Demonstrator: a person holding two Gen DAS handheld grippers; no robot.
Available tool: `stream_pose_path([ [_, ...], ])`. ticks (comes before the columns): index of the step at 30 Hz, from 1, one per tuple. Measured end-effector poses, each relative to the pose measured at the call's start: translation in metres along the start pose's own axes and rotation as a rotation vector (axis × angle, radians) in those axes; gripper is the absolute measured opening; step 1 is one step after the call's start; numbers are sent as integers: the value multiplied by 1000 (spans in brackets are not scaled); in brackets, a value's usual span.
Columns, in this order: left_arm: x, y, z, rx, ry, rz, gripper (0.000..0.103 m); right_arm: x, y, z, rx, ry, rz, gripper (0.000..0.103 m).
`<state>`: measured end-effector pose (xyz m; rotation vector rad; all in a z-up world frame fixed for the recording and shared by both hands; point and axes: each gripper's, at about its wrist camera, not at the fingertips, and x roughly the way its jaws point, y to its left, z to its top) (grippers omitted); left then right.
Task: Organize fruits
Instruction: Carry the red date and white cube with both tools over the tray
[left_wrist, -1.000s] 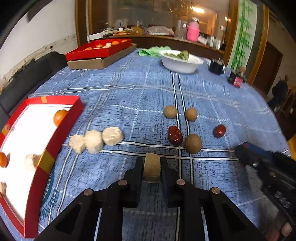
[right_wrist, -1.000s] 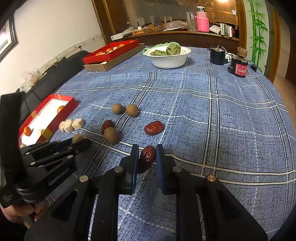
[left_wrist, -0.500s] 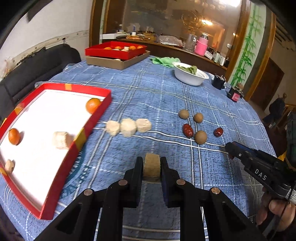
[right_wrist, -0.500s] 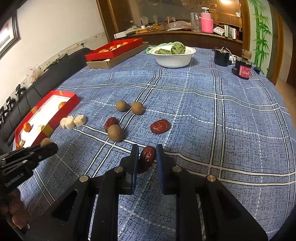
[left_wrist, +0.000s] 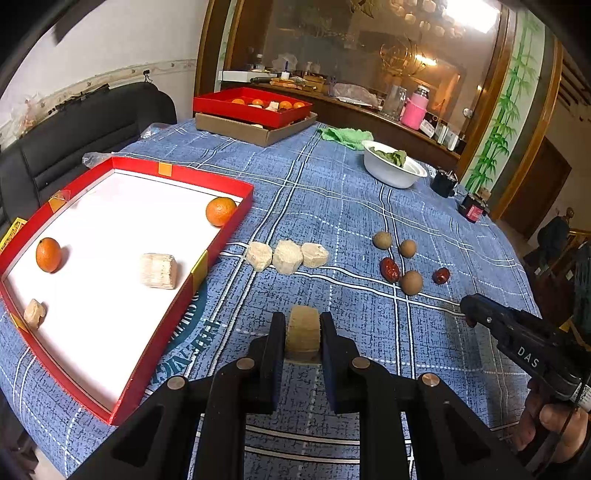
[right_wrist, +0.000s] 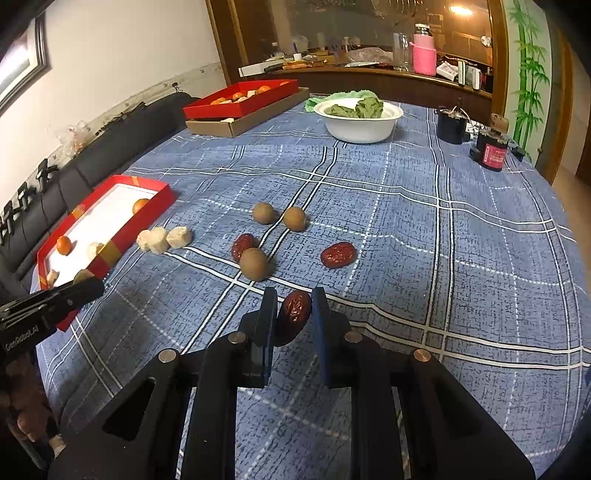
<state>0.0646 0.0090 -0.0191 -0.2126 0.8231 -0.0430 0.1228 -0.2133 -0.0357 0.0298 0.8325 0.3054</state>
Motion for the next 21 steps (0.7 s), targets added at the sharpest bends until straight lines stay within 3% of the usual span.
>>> stream_pose_path([
  [11,-7,16,-1,-46,-4,19,17,-10,18,1,-34,-11,29,17],
  [21,-27,42,7,-96,-61,54,17,-10,47,6,-79,-13,74,17],
])
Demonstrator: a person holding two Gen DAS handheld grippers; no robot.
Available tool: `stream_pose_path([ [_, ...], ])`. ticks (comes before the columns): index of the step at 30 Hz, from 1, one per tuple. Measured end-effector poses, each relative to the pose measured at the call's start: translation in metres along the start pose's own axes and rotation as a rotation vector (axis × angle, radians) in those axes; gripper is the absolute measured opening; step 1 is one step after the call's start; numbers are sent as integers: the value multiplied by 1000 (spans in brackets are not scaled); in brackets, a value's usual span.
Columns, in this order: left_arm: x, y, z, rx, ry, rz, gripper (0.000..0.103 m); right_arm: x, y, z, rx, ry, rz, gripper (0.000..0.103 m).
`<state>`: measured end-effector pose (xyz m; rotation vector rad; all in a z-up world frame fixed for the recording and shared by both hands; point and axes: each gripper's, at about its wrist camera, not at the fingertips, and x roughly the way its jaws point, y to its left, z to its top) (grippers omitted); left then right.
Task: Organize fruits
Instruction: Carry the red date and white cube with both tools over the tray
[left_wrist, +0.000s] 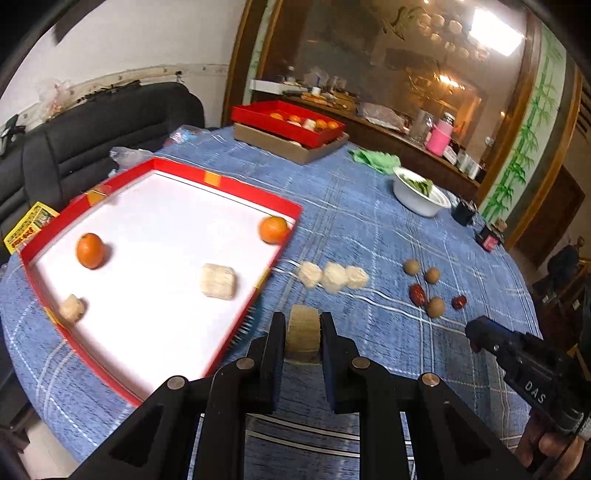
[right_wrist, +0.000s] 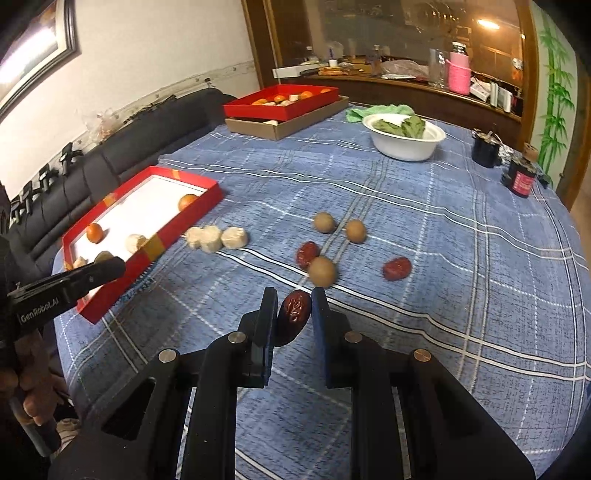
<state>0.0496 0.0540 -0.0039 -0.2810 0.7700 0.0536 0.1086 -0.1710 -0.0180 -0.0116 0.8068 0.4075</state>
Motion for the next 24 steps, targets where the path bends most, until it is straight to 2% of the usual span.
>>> stream_pose_path([
  [7,-13,35,11,-67,-47,52,17,5,26,6,-40,0,30,17],
  [14,-13,69,20,-120,-55,148,17,13,56,18,-86,0,77,18],
  [24,-3,87,28,-134,-49,253,17,39,111,46,-155,3,162,18],
])
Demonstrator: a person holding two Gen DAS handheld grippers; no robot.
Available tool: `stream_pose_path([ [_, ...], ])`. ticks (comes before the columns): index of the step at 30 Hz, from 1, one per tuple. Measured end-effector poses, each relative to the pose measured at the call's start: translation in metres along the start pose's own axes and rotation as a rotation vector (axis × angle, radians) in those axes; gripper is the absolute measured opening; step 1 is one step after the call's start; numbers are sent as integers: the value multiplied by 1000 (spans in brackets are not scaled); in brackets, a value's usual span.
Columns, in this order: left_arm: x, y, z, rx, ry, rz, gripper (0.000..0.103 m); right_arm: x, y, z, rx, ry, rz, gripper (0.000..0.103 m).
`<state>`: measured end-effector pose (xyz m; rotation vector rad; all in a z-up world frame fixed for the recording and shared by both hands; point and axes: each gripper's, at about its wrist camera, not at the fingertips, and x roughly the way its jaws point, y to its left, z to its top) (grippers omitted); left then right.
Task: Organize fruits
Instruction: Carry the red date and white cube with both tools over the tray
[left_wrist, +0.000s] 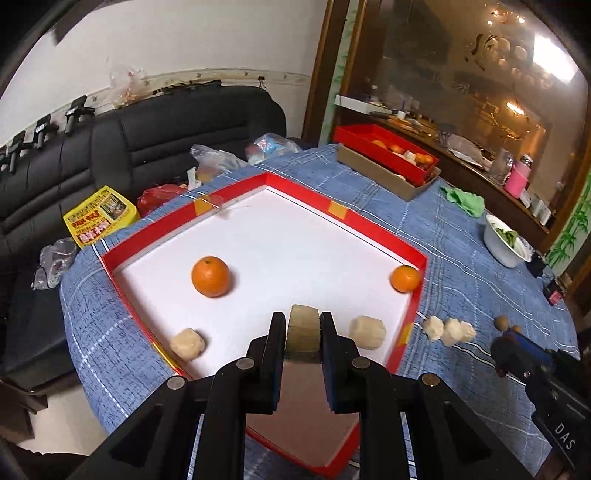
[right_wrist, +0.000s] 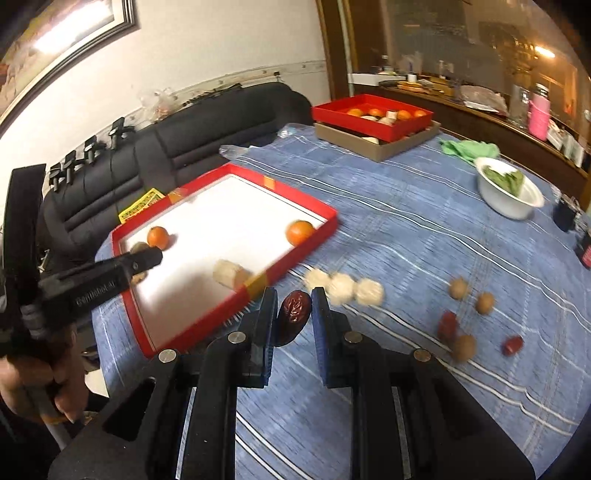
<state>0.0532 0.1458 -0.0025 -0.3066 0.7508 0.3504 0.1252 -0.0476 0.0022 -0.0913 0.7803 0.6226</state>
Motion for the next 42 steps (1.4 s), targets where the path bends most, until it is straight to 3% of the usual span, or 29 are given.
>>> stream_pose_path([
  [18,27,14,18,-8,26,43,17,63,41,45,-61,56,39,18],
  [31,50,22,30,-39,54,76,17,107,50,65,-73,101,28,18],
  [42,54,16,24,-6,65,66,17,135,48,74,-68,131,13,18],
])
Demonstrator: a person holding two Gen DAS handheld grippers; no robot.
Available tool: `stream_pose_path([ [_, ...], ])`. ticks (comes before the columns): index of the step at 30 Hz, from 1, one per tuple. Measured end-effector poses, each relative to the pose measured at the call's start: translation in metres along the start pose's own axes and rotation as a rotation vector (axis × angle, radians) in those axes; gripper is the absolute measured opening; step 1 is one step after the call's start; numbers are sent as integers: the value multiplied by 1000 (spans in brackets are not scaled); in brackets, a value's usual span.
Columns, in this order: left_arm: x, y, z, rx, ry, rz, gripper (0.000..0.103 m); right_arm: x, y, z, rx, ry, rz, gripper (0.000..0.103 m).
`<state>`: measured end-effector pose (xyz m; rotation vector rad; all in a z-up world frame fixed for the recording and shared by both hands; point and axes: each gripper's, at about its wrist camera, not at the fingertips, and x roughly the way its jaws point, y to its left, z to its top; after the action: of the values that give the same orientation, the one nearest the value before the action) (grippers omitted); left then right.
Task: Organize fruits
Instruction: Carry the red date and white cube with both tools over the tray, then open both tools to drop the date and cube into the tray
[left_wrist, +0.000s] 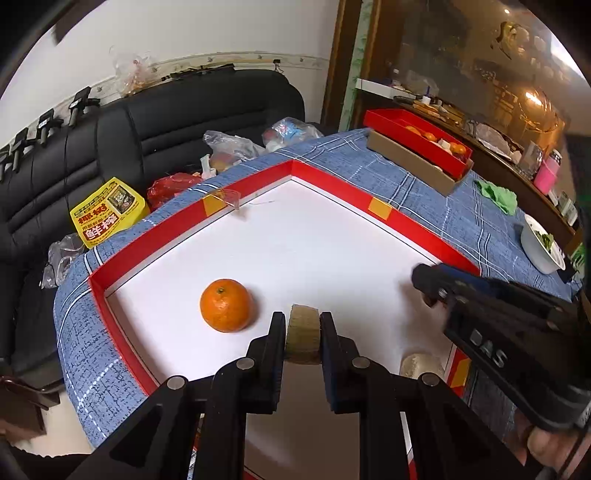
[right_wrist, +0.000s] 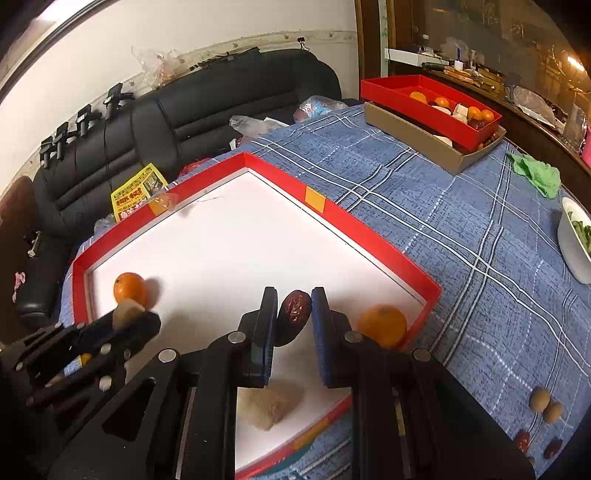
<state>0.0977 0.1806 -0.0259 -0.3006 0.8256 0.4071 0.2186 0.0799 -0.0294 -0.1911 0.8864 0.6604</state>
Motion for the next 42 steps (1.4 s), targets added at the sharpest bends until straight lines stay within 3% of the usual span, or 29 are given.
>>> stream_pose_path([
  [17,5,3,2,10,-8,32,17,30,5,12,-10,42,3,18],
  [22,10,1,2,22,24,29,17,33,5,13,-7,47,-1,18],
  [24,14,1,1,23,48,43,24,37,5,13,-10,71,2,19],
  [25,16,1,0,23,59,51,40,39,4,12,-12,83,-3,19],
  [26,15,3,-1,16,61,54,48,39,4,11,-12,85,-9,23],
  [27,14,3,-2,11,57,51,49,38,2,11,-9,81,-11,29],
  [29,11,4,-3,7,56,59,52,31,-1,10,2,67,-15,65],
  [30,9,5,-3,4,54,62,53,28,-2,10,4,62,-15,69],
  [37,-18,20,-5,-105,-11,72,60,-16,-18,-4,27,-3,-19,72],
  [42,-39,4,-9,-93,-64,38,61,-72,-51,-42,91,-90,-44,73],
])
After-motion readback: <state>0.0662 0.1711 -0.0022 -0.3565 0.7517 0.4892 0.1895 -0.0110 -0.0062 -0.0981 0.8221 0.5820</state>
